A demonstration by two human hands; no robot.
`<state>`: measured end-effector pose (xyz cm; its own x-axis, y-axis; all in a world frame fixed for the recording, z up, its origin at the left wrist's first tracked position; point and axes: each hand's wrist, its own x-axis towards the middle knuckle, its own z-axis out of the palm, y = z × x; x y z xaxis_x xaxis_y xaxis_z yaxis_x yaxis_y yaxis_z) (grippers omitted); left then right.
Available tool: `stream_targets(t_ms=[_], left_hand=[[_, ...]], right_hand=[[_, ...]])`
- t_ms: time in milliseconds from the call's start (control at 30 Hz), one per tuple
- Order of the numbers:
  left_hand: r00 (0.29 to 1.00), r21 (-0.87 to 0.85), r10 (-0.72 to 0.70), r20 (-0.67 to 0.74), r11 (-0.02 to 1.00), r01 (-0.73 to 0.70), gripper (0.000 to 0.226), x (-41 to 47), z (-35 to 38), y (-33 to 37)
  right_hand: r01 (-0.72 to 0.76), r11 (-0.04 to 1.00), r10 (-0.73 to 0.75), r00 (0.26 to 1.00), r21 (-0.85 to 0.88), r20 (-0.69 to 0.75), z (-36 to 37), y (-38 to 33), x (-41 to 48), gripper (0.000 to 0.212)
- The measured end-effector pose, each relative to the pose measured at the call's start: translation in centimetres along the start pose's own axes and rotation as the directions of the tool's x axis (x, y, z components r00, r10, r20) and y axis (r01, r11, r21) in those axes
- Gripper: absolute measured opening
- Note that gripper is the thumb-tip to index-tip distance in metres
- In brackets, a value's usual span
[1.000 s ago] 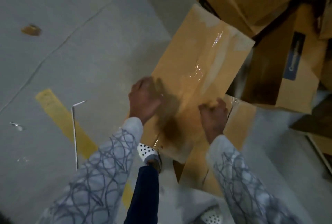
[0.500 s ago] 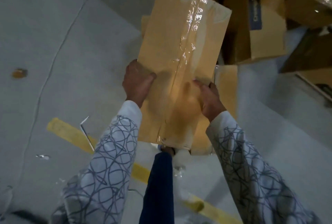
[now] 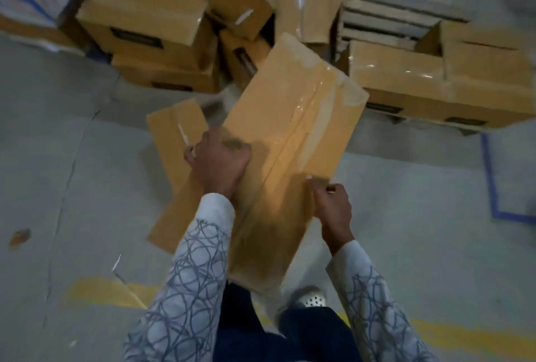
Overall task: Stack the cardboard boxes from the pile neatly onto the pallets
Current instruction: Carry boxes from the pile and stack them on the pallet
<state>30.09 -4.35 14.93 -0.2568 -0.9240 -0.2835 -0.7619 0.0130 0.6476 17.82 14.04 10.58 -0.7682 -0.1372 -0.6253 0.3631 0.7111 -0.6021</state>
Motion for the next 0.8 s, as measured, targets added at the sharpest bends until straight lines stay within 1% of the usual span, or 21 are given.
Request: stream_targets(t_ms=[67, 133, 200, 233, 300, 367, 467, 533, 567, 667, 800], left_hand=[[0.996, 0.049, 0.091, 0.018, 0.995, -0.091, 0.055, -4.8, 1.9, 4.1], [0.979, 0.133, 0.196, 0.053, 0.970, -0.201, 0.049, -8.6, 4.2, 7.8], [0.946, 0.225, 0.312, 0.082, 0.919, -0.323, 0.049, -11.6, 7.3, 11.5], [0.927, 0.267, 0.358, 0.109, 0.888, -0.375, 0.047, -13.1, 9.0, 13.4], [0.879, 0.326, 0.445, 0.172, 0.816, -0.477, 0.044, -15.8, 12.6, 17.1], [0.838, 0.351, 0.488, 0.243, 0.761, -0.545, 0.046, -18.2, 15.7, 21.0], [0.777, 0.346, 0.512, 0.367, 0.700, -0.625, 0.055, -21.3, 19.8, 25.9], [0.714, 0.316, 0.563, 0.417, 0.646, -0.694, 0.063, -23.8, 22.7, 28.9], [0.683, 0.295, 0.591, 0.430, 0.623, -0.725, 0.063, -25.0, 23.7, 30.5], [0.601, 0.226, 0.646, 0.470, 0.571, -0.790, 0.054, -27.3, 27.5, 34.3], [0.546, 0.186, 0.655, 0.522, 0.537, -0.823, 0.058, -28.1, 34.0, 39.6]], right_hand=[[-0.081, 0.989, 0.077, 0.996, 0.128, 0.034, -6.2, 3.0, -0.5, 0.059], [-0.172, 0.946, 0.146, 0.983, 0.275, 0.114, -11.8, 6.0, -1.1, 0.059], [-0.241, 0.881, 0.175, 0.966, 0.408, 0.192, -17.0, 8.5, -2.1, 0.058], [-0.265, 0.857, 0.184, 0.959, 0.442, 0.217, -19.4, 9.6, -2.6, 0.056], [-0.296, 0.809, 0.204, 0.952, 0.508, 0.230, -23.9, 11.9, -3.4, 0.054], [-0.313, 0.748, 0.219, 0.949, 0.585, 0.228, -27.6, 14.0, -3.7, 0.055], [-0.368, 0.641, 0.253, 0.930, 0.674, 0.267, -31.8, 16.1, -3.7, 0.051], [-0.400, 0.551, 0.279, 0.916, 0.733, 0.289, -34.1, 17.4, -3.2, 0.050], [-0.408, 0.515, 0.285, 0.911, 0.754, 0.298, -35.1, 17.7, -2.6, 0.050], [-0.419, 0.432, 0.304, 0.901, 0.799, 0.308, -37.7, 18.1, -0.3, 0.048], [-0.418, 0.344, 0.373, 0.883, 0.841, 0.286, -41.6, 17.6, 4.4, 0.046]])
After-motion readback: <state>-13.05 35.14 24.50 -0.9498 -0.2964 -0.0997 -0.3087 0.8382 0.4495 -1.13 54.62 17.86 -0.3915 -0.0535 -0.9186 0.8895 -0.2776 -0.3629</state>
